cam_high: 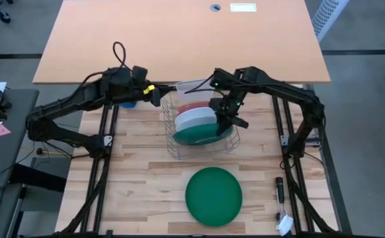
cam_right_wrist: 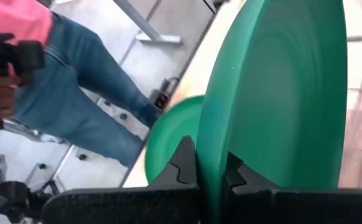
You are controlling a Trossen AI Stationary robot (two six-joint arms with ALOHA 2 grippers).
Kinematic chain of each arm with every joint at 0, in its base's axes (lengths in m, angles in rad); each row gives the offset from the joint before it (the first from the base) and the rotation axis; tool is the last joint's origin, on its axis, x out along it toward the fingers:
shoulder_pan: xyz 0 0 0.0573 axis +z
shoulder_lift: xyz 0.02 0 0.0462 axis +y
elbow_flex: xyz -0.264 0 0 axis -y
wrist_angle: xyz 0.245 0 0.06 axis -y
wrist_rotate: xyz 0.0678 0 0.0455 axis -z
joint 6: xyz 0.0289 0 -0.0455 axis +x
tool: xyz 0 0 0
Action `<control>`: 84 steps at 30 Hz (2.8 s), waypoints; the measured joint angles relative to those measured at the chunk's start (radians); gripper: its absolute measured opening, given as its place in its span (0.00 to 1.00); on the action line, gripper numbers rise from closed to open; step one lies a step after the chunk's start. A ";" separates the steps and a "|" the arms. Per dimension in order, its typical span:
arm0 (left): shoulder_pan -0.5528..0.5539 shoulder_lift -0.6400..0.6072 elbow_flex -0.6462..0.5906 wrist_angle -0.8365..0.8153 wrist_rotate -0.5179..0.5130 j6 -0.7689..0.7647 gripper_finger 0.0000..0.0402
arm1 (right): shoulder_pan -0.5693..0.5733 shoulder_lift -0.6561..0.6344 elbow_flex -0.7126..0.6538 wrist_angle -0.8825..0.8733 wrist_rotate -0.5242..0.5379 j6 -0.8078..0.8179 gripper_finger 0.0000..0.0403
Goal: Sort dishes
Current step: Put the green plate in the dish rack
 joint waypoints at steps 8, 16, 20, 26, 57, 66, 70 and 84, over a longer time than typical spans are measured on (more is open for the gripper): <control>0.000 0.001 -0.002 -0.220 0.002 -0.016 0.32 | 0.002 0.018 0.000 -0.026 0.092 -0.084 0.02; 0.000 0.001 -0.076 -0.364 -0.043 -0.073 0.32 | 0.001 0.018 0.000 -0.026 0.116 -0.094 0.02; 0.000 0.007 -0.129 -0.357 -0.040 -0.107 0.32 | 0.001 0.018 -0.006 -0.017 0.129 -0.092 0.02; -0.013 0.009 -0.227 -0.348 -0.006 -0.181 0.32 | -0.006 0.017 -0.043 0.015 0.129 -0.024 0.02; -0.058 0.009 -0.451 -0.249 -0.061 -0.374 0.32 | -0.012 0.017 -0.047 0.081 0.199 0.098 0.02; -0.058 0.022 -0.451 -0.255 -0.112 -0.459 0.32 | -0.013 0.017 -0.047 0.079 0.201 0.144 0.02; -0.057 0.048 -0.450 -0.258 -0.089 -0.467 0.32 | -0.020 0.017 -0.047 0.075 0.201 0.074 0.02; -0.059 0.133 -0.449 -0.258 -0.080 -0.469 0.32 | -0.061 0.019 -0.048 0.035 0.169 -0.026 0.02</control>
